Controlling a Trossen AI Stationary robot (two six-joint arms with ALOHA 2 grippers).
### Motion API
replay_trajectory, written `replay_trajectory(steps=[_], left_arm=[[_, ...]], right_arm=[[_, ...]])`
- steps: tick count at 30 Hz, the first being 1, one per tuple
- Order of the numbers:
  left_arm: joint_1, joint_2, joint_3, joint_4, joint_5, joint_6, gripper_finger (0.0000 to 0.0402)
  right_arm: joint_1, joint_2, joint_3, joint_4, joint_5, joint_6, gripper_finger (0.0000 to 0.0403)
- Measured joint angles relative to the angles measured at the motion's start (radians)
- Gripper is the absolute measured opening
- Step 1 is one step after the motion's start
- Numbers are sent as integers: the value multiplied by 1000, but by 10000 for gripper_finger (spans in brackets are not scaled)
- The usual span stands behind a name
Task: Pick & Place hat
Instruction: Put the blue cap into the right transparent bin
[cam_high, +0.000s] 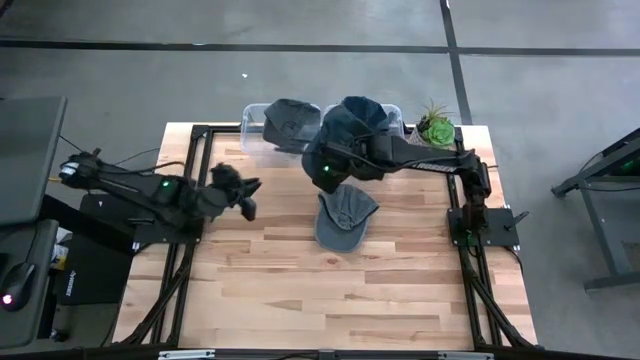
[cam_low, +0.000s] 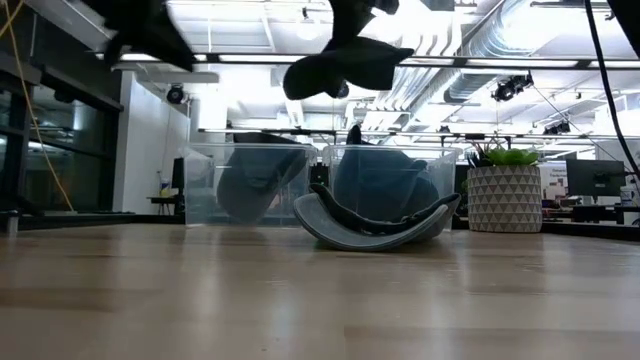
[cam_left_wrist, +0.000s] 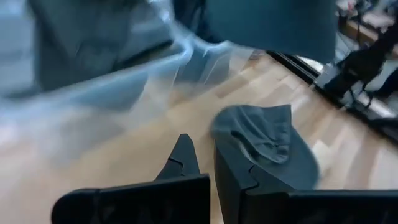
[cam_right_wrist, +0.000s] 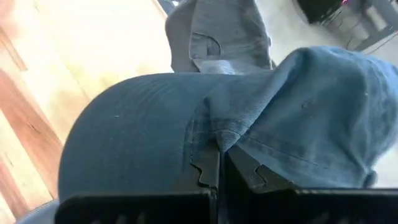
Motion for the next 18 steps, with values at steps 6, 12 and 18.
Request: replay_trajectory(steps=[6, 12, 18], left_arm=[[131, 105, 0, 227, 39, 532, 1], [184, 265, 0, 382, 17, 875, 33], [214, 373, -1, 562, -63, 955, 120]], right_arm=[[-56, -6, 0, 34, -83, 25, 0], [-109, -20, 0, 130, -202, -12, 0], [-137, -43, 0, 155, -266, -67, 0]])
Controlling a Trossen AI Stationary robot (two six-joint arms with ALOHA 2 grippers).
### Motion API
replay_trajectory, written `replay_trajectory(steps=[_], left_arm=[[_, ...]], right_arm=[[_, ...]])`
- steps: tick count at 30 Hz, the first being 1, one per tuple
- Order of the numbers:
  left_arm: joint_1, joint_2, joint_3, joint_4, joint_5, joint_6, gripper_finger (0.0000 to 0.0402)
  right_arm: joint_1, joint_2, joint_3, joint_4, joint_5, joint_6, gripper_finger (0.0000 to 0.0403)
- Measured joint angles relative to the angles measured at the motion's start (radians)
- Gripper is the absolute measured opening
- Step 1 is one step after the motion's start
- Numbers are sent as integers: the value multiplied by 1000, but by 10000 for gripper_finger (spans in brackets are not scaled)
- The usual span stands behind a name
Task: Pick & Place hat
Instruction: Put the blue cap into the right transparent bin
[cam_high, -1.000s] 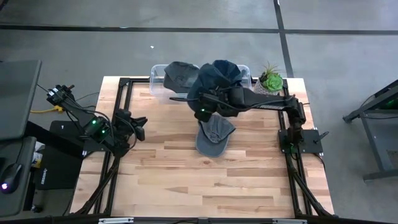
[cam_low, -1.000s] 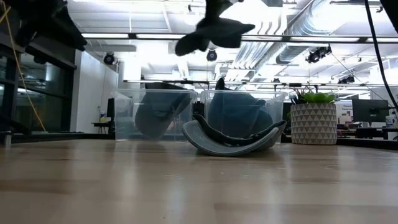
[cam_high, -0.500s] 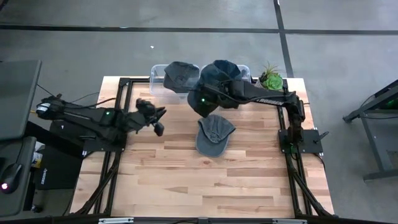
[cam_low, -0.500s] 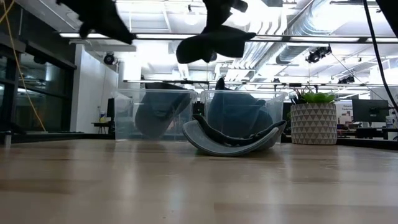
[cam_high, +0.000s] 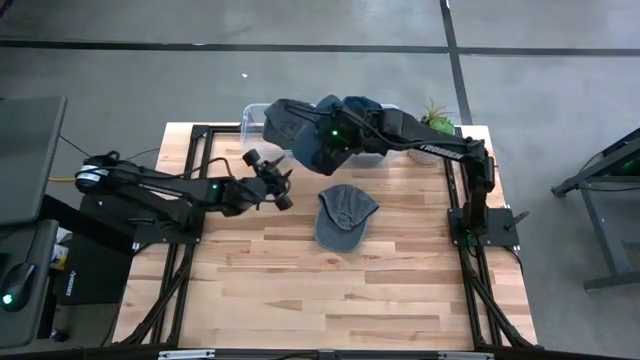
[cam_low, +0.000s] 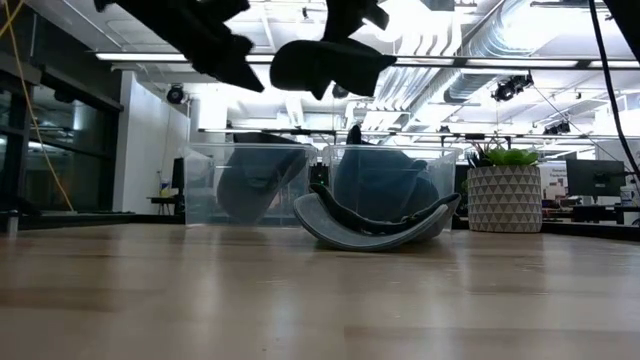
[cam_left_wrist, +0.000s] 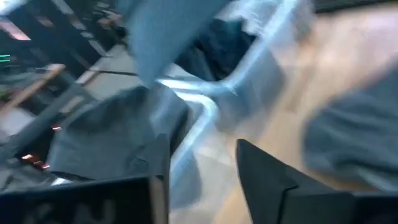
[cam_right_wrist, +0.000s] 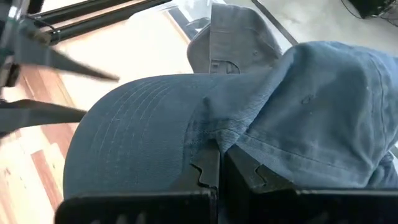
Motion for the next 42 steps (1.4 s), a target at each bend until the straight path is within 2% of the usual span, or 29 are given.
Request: replay_trajectory(steps=[4, 9, 16, 23, 30, 36, 42], left_arm=[[-2, 36, 0, 91, -81, 105, 165], [-3, 64, 0, 154, -115, 310, 196], [-2, 71, 0, 268, -138, 499, 207], [-2, 71, 0, 390, -135, 627, 207], [-2, 71, 0, 416, -76, 683, 207], [-2, 71, 0, 410, 13, 730, 207], [31, 71, 0, 411, 115, 736, 207]], right_arm=[[-12, -6, 0, 3, -25, -11, 0], [-23, -8, 0, 2, -63, -19, 0], [-23, -8, 0, 10, -72, -35, 0], [-23, -8, 0, 18, -103, -45, 0], [-23, -8, 0, 19, -172, -72, 0], [-23, -8, 0, 24, -219, -99, 0], [-23, -8, 0, 41, -345, -152, 0]])
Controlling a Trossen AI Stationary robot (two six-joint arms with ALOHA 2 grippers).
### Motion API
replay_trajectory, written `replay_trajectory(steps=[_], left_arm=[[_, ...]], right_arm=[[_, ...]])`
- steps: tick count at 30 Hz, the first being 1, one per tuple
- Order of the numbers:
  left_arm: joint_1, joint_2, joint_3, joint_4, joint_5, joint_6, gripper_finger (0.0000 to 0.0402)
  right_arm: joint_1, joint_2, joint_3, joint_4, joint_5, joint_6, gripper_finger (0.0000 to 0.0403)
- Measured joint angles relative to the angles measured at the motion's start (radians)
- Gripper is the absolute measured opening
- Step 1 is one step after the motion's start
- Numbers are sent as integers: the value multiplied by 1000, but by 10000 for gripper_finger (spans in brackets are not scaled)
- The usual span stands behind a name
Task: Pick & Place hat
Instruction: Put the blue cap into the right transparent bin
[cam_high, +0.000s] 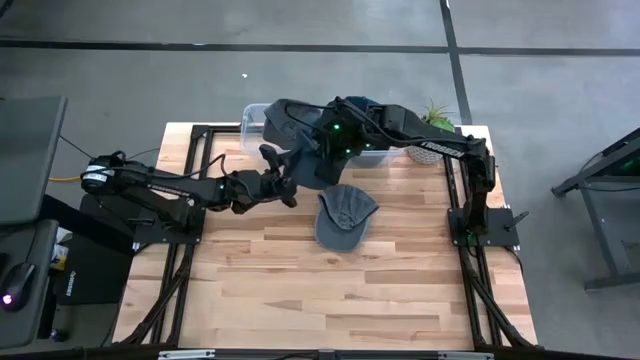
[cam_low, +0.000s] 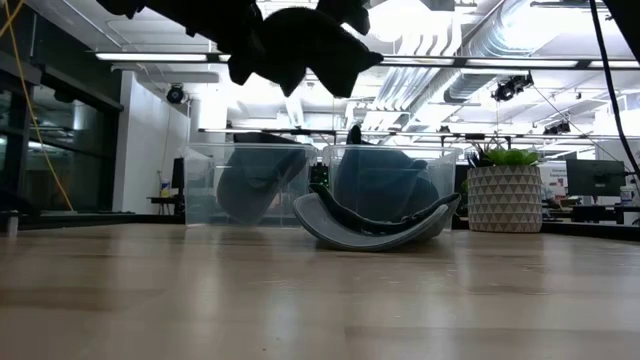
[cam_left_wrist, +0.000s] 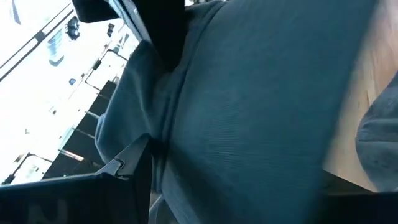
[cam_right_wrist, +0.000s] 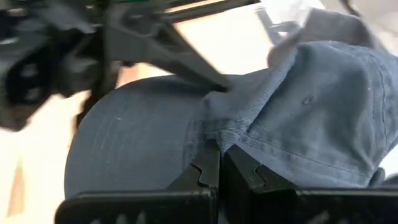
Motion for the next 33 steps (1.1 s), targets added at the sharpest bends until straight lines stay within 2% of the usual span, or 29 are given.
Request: replay_trajectory(steps=[3, 11, 18, 22, 26, 31, 33], left_arm=[[21, 0, 0, -1, 42, 21, 207], [32, 0, 0, 9, 49, 42, 207], [31, 0, -1, 23, 90, 41, 198], [31, 0, -2, 28, 90, 41, 164], [32, 0, -2, 39, 89, 11, 111], [32, 0, -1, 61, 85, -146, 20], [32, 0, -1, 68, 84, -220, 8]], right_arm=[[0, 0, 0, 0, -61, -18, 0], [1, -11, 0, 3, -158, -34, 0], [0, -12, 0, 0, -194, -51, 0], [-8, -12, 0, 0, -198, -65, 0], [-27, -12, 0, -2, -205, -70, 0], [-45, -12, 0, -5, -213, -83, 0], [-50, -12, 0, -5, -216, -93, 0]])
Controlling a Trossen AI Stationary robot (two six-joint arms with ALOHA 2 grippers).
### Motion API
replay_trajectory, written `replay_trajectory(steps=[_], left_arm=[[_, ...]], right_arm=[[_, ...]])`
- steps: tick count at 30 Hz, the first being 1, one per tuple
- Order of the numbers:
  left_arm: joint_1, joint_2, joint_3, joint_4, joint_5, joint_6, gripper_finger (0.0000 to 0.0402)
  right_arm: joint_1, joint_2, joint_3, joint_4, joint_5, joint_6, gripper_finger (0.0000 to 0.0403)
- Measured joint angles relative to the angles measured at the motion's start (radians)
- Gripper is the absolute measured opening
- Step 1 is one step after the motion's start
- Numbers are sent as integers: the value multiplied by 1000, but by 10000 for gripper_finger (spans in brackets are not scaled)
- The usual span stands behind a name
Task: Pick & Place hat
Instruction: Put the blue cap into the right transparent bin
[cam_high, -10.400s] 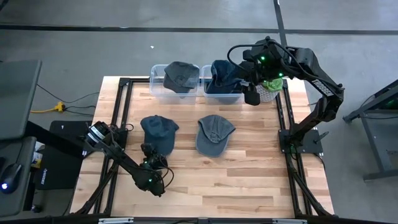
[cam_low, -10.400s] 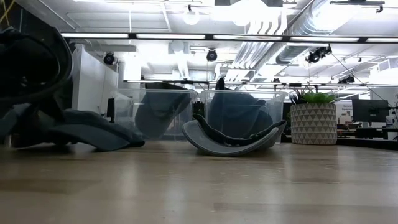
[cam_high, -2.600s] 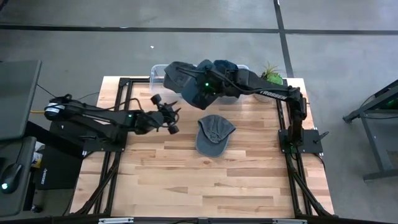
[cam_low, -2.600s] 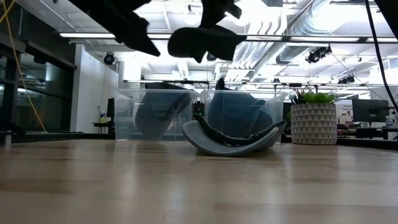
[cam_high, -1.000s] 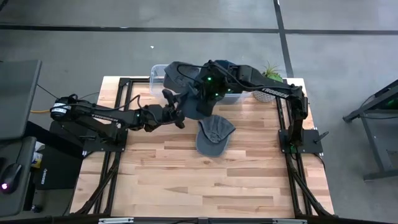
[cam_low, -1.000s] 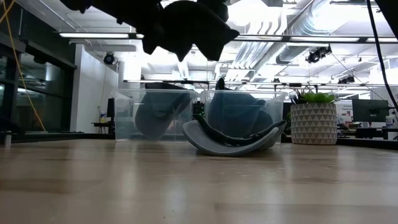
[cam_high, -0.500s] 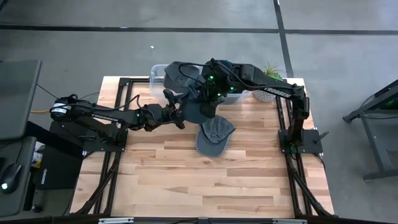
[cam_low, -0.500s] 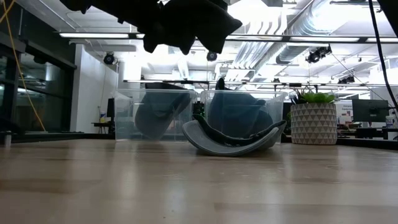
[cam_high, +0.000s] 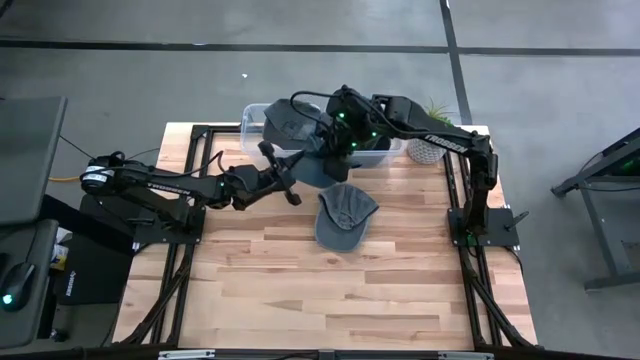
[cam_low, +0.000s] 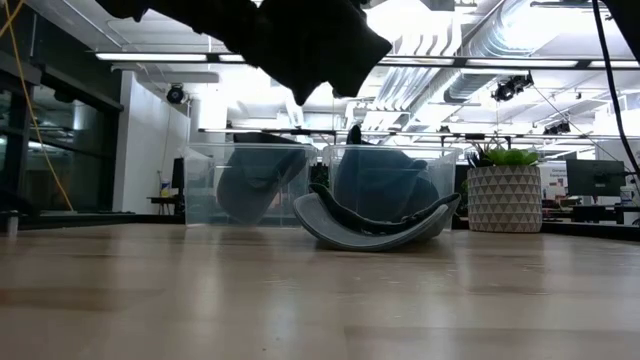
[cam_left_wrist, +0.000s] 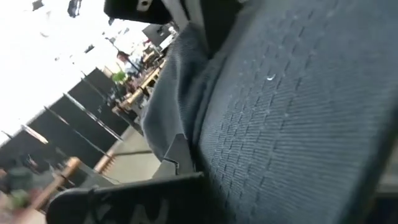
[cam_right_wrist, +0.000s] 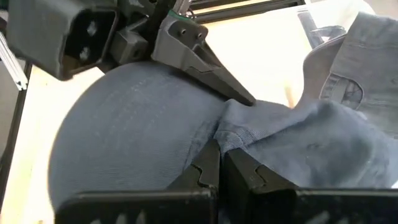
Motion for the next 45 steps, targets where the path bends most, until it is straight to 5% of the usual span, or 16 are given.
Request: replay_trajectory(steps=[11, 28, 40, 45], left_arm=[[-1, 0, 0, 13, -42, -186, 0], [0, 0, 2, -3, -47, -200, 0], [0, 0, 2, -15, -33, -241, 0], [0, 0, 2, -9, -42, -242, 0]], right_arm=[[-4, 1, 0, 9, -3, -89, 16], [-22, -47, 0, 79, -11, -150, 200], [-15, -154, 0, 105, 65, -210, 211], [39, -197, 1, -35, 146, -277, 211]])
